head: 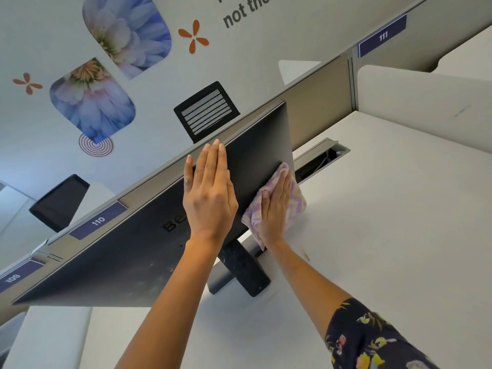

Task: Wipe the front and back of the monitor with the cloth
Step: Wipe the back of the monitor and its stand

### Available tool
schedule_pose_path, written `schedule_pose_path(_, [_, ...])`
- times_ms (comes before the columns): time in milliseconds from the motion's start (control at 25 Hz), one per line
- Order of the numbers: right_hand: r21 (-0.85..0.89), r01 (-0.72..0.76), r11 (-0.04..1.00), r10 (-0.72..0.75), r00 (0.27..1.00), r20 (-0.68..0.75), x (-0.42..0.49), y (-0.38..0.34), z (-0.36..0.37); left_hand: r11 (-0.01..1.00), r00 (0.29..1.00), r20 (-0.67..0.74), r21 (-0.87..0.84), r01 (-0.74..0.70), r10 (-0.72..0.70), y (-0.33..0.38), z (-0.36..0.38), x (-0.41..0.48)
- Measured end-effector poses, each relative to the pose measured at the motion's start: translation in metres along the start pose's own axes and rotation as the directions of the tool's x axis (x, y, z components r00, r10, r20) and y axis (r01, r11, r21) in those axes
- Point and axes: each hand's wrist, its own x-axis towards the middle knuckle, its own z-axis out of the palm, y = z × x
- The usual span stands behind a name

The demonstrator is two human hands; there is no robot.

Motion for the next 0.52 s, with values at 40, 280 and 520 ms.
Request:
schedule_pose_path(40, [0.034,0.015,0.999,-0.014,1.000,-0.021,0.009,-0.008,-0.001,1.000,1.000,-0.004,0.003,0.001,-0.001,0.000,0.001,-0.001])
schedule_pose_path(280, [-0.035,0.187,0.982,-0.190,0.976,-0.106,0.026,-0.064,-0.003,1.000,1.000,-0.011,0.011,0.017,-0.017,0.002,0.002,-0.004])
schedule_pose_path(520, [-0.192,0.057,0.980,-0.037,0.994,0.107,-0.030,0.011,0.002,1.000,1.000,-0.018,0.023,0.012,-0.011,0.002,0.005,-0.004])
